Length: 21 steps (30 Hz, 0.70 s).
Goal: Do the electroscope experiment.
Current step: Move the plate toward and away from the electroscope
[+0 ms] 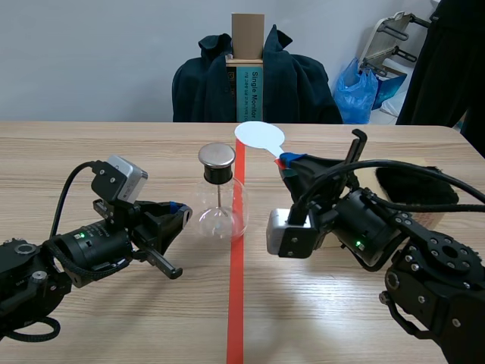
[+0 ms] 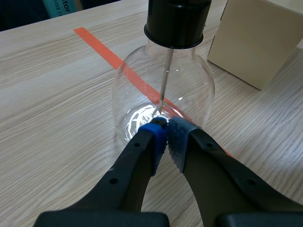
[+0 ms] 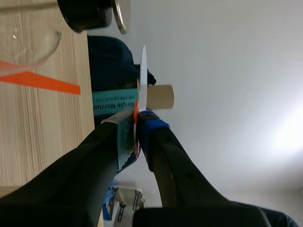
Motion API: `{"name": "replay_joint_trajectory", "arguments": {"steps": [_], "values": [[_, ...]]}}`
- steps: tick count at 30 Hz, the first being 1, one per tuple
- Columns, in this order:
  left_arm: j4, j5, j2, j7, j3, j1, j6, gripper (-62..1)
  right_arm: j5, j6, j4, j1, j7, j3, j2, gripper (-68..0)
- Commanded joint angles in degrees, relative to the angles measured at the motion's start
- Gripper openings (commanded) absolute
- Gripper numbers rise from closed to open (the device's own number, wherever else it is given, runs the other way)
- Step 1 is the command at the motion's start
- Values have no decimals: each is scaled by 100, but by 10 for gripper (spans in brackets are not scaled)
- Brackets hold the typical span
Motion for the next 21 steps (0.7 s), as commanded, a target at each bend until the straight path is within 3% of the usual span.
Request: {"name": "replay_joint_trajectory", "arguments": {"steps": [1, 9, 14, 21], "values": [[98, -35, 11, -96, -37, -48, 11, -558, 42, -63, 59, 68, -103, 59, 2, -667], [98, -35, 11, -94, -37, -48, 11, -559, 39, -63, 59, 68, -575, 59, 2, -667], [98, -35, 11, -94, -37, -48, 11, -558, 9, -63, 59, 68, -601, 59, 2, -667], [98, -35, 11, -96, -37, -48, 13, -559, -44, -101, 59, 70, 166, 59, 2, -667]]}}
